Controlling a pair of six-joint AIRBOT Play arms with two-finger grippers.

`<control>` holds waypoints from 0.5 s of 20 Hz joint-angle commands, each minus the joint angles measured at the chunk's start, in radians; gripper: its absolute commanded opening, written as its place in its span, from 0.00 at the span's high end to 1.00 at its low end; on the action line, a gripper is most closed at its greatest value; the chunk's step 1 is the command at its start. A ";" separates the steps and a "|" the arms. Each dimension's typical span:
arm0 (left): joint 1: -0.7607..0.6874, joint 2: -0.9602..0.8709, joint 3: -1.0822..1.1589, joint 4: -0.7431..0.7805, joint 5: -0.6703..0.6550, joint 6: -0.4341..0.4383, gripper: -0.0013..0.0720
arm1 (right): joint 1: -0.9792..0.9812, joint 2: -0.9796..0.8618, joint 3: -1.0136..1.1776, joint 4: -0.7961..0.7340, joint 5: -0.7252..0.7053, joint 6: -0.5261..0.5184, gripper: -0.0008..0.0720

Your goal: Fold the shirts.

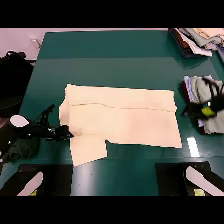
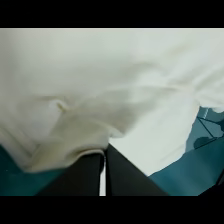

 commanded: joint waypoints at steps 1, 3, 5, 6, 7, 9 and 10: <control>0.001 0.001 0.045 -0.003 -0.024 0.019 0.95 | -0.211 0.023 -0.268 0.005 0.001 -0.033 0.29; 0.001 0.001 0.047 -0.003 -0.023 0.020 0.95 | -0.302 0.004 -0.359 0.032 -0.024 -0.057 0.37; 0.001 0.001 0.047 -0.004 -0.024 0.020 0.95 | -0.358 -0.025 -0.417 0.083 -0.044 -0.080 0.38; 0.001 0.001 0.047 -0.004 -0.023 0.019 0.95 | -0.364 -0.043 -0.433 0.111 -0.055 -0.086 0.38; 0.001 0.001 0.047 -0.003 -0.021 0.019 0.95 | -0.359 -0.060 -0.439 0.140 -0.065 -0.095 0.40; 0.001 0.001 0.047 0.000 -0.023 0.019 0.95 | -0.317 -0.076 -0.434 0.179 -0.072 -0.103 0.50; 0.001 0.001 0.048 0.005 -0.031 0.019 0.95 | -0.285 -0.073 -0.425 0.178 -0.074 -0.103 0.62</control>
